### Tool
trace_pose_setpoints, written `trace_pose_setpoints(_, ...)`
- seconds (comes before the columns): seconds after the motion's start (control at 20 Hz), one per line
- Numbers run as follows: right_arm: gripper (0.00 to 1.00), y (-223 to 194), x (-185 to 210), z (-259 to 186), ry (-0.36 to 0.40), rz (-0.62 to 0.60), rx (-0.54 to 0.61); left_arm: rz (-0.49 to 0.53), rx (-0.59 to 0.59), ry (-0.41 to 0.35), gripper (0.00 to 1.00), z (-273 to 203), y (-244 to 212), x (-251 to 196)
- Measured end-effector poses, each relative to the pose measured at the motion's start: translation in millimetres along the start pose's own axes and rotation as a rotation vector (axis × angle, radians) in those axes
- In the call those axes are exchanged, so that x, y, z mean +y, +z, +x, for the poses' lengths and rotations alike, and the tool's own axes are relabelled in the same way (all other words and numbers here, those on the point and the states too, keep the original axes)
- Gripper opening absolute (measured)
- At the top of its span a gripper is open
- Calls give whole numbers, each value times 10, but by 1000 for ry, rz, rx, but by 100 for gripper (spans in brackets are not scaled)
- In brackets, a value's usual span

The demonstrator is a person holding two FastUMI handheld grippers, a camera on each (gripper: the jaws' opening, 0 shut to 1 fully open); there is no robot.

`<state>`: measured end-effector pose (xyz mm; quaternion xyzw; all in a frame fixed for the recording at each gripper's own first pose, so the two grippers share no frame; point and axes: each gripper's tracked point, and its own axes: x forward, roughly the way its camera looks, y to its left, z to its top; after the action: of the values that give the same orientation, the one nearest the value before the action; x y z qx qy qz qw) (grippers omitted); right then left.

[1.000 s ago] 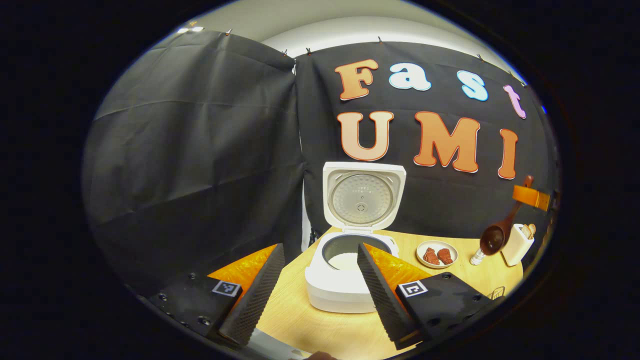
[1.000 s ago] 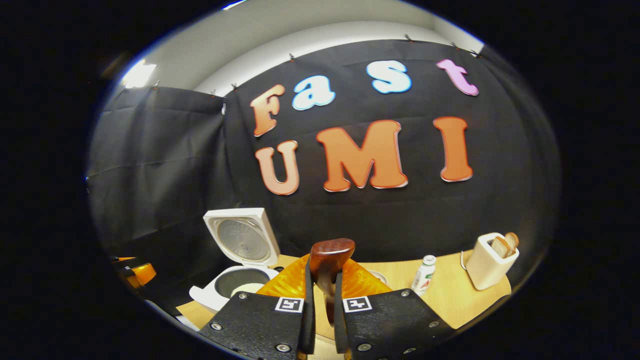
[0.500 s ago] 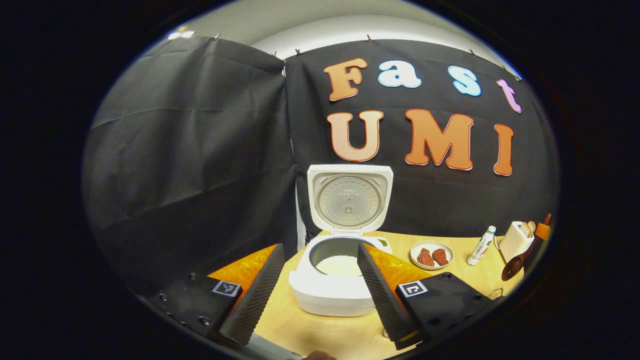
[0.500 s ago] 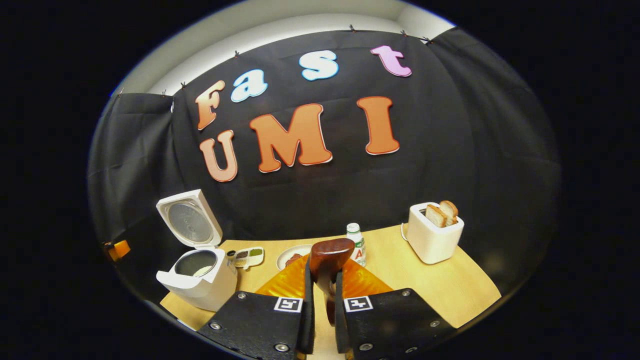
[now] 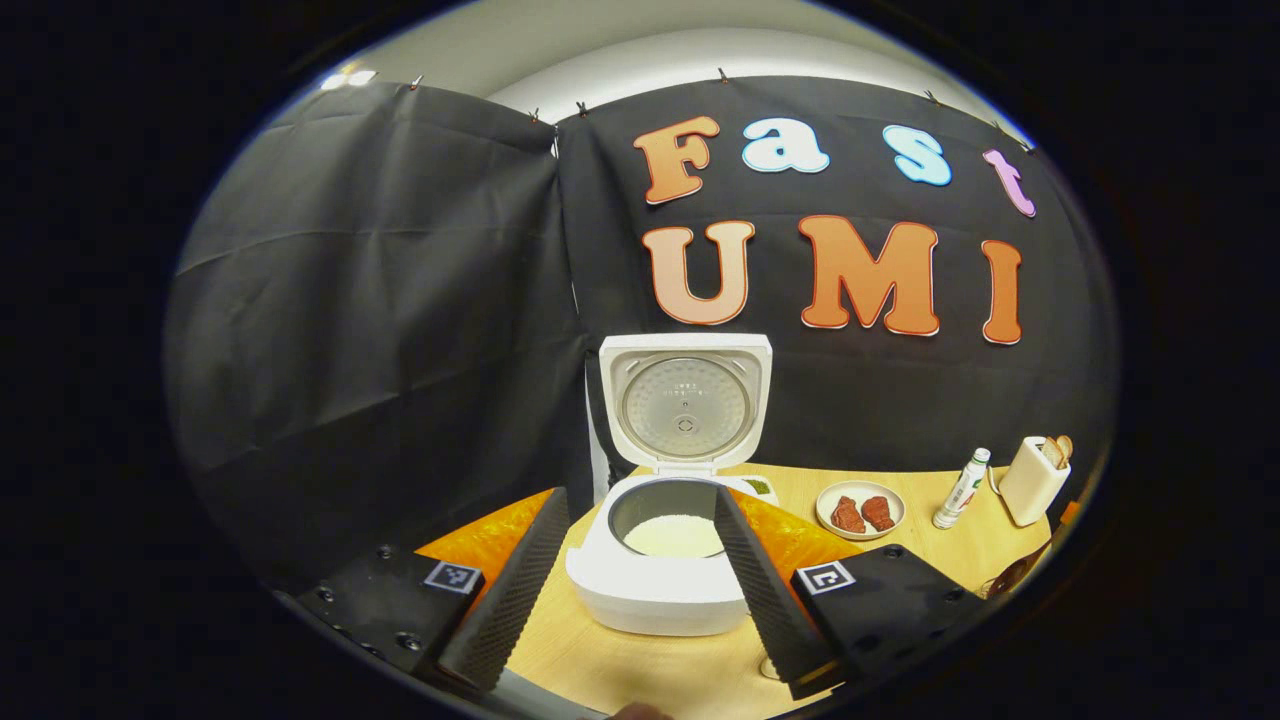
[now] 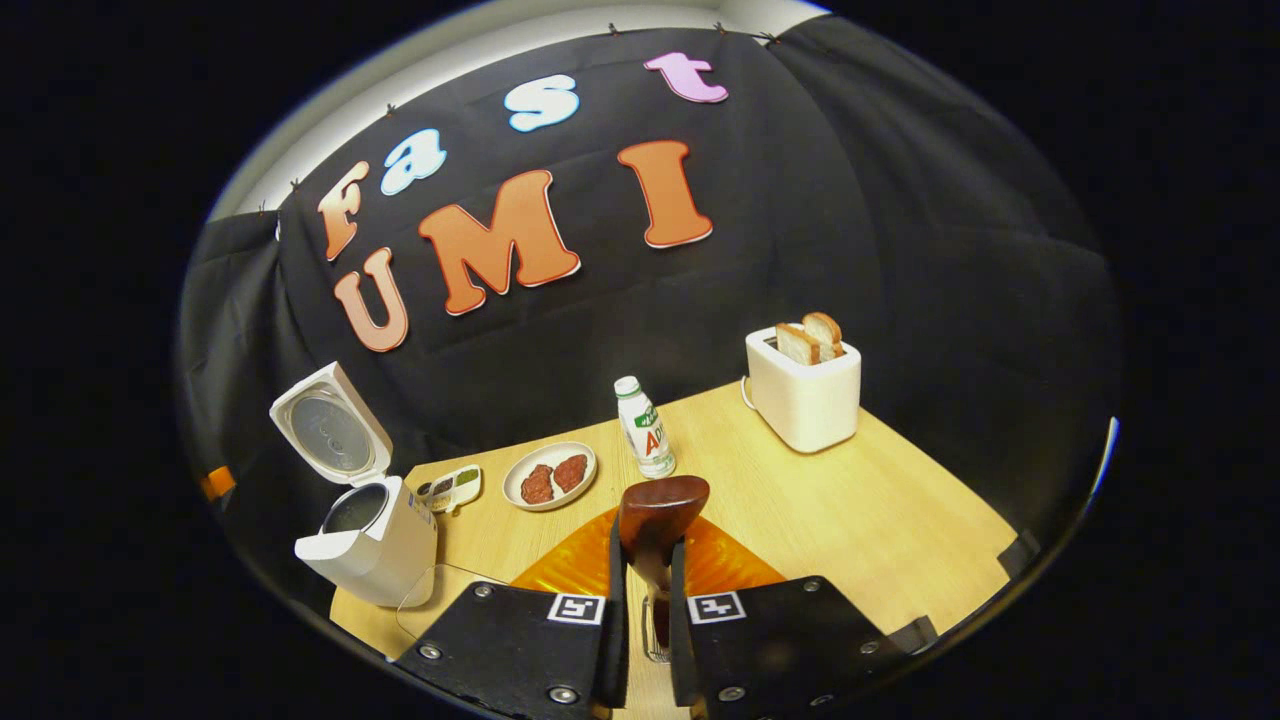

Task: Close the left gripper, press the button to open the rice cooker; take a wooden spoon from the chopstick holder with the right hand, scoop a spoonful of rice and pour it into the rice cooker, then put the wooden spoon back into the chopstick holder.

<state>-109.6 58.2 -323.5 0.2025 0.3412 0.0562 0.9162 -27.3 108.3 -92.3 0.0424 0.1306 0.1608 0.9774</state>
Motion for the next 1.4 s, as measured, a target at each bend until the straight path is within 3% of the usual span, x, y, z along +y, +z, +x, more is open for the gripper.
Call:
trace_pose_setpoints(0.4, 24, -541, -212, 228, -37, 187, 81, 18, -43, 32, 98, 102, 201, 128)
trace_pose_setpoints(0.6, 29, -534, -234, 255, -32, 262, 71, 17, -58, 46, 98, 198, 305, 218)
trace_pose_setpoints(0.7, 29, -541, -266, 257, -43, 229, 85, 7, -66, 46, 98, 266, 385, 254)
trace_pose_setpoints(0.8, 58, -540, -296, 232, -53, 183, 106, 1, -83, 35, 99, 351, 509, 253)
trace_pose_setpoints(0.85, 55, -528, -308, 215, -61, 156, 113, -3, -87, 16, 99, 401, 576, 223)
trace_pose_setpoints(0.9, 79, -503, -330, 164, -67, 131, 115, -8, -86, -1, 99, 461, 634, 189)
trace_pose_setpoints(1.0, 91, -449, -346, 90, -81, 77, 113, -14, -82, -32, 98, 591, 752, 146)
trace_pose_setpoints(1.1, 95, -313, -314, -24, -76, 12, 75, -13, -82, -44, 99, 733, 886, 127)
trace_pose_setpoints(1.4, 95, 335, -247, -407, -81, -165, -112, -12, -132, -98, 98, 1196, 1381, 5)
